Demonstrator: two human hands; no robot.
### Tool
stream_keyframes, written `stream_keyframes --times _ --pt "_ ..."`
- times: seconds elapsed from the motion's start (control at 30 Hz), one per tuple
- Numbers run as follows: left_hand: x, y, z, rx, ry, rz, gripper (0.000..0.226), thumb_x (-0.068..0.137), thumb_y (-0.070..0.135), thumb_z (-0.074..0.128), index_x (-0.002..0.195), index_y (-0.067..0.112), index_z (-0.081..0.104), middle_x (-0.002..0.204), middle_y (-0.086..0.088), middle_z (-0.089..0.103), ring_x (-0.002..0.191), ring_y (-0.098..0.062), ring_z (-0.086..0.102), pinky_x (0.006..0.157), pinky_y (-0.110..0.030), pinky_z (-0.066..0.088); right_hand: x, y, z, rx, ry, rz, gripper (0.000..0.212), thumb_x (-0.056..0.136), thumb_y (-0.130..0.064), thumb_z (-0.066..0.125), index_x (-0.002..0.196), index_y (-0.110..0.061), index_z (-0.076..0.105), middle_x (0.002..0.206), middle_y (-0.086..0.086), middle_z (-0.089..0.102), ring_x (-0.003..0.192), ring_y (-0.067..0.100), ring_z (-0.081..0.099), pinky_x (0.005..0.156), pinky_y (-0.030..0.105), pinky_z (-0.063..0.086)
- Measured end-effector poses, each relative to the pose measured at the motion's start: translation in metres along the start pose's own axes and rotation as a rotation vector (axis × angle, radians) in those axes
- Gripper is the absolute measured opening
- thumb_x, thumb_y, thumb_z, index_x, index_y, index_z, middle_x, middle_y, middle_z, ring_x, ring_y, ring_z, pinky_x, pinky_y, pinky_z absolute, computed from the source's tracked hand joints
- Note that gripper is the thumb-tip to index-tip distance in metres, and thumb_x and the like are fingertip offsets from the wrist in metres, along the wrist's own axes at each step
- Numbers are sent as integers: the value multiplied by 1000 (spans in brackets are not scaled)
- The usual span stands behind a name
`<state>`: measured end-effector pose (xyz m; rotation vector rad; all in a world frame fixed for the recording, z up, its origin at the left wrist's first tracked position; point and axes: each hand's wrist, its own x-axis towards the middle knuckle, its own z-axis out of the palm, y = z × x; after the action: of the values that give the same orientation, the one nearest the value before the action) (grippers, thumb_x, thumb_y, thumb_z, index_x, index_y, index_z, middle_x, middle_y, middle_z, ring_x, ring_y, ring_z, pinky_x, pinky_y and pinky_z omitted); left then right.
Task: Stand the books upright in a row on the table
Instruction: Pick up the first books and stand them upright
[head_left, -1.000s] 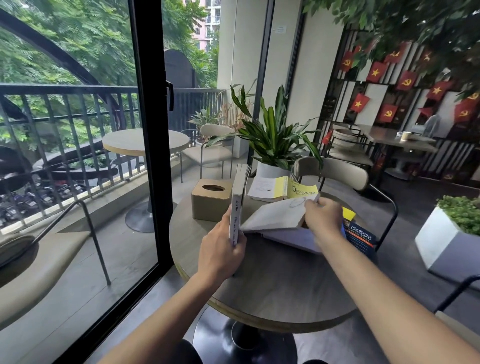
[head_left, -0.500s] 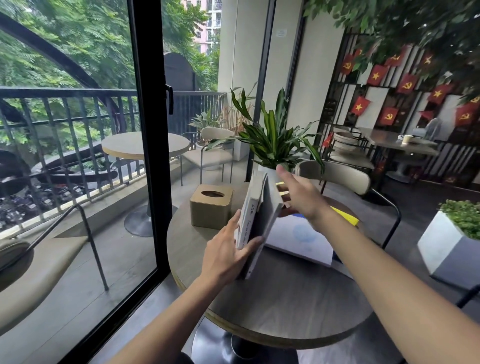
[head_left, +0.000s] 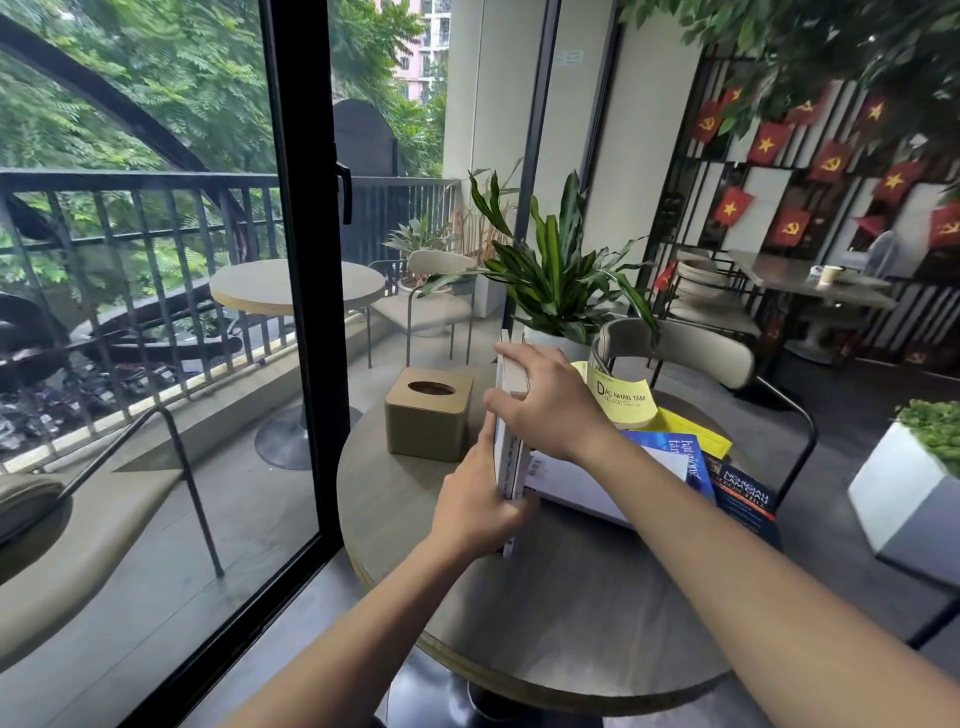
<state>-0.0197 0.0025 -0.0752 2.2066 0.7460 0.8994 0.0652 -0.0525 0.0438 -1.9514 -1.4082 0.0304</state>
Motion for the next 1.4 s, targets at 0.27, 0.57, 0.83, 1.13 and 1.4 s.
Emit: stream_keyframes --times 0.27,0.57,0.83,1.13,1.4 --pt "-3 -4 6 -79 45 1 71 66 33 45 136 34 32 74 38 57 84 -16 53 52 -23 32 1 -9 7 -33 3 2 62 81 -38 55 141 -30 44 139 8 45 118 27 52 97 38 43" --pt "-6 -1 2 -63 40 -37 79 68 33 46 146 33 30 93 16 63 83 -27 60 62 -33 38 -6 4 1 73 -93 -27 75 83 -67 49 148 -33 34 150 0 40 136 17 36 104 33 31" --pt "-8 -1 2 -99 72 -37 78 69 34 48 146 22 36 108 0 67 87 -33 61 67 -36 43 -24 73 -12 -65 188 222 65 90 -57 49 143 -19 40 142 8 47 128 26 43 100 40 41" --pt "-7 -2 4 -73 73 -75 76 68 36 47 142 18 40 92 1 65 84 -37 61 65 -37 42 -64 131 -13 -530 111 607 69 86 -55 55 134 -8 38 139 17 37 126 37 40 87 42 45" --pt "-10 1 4 -79 72 -15 54 71 38 46 125 34 41 108 -9 67 83 -38 59 63 -36 37 -74 142 -7 -330 170 716 91 73 -55 75 135 -4 30 137 20 34 115 41 51 84 41 46"
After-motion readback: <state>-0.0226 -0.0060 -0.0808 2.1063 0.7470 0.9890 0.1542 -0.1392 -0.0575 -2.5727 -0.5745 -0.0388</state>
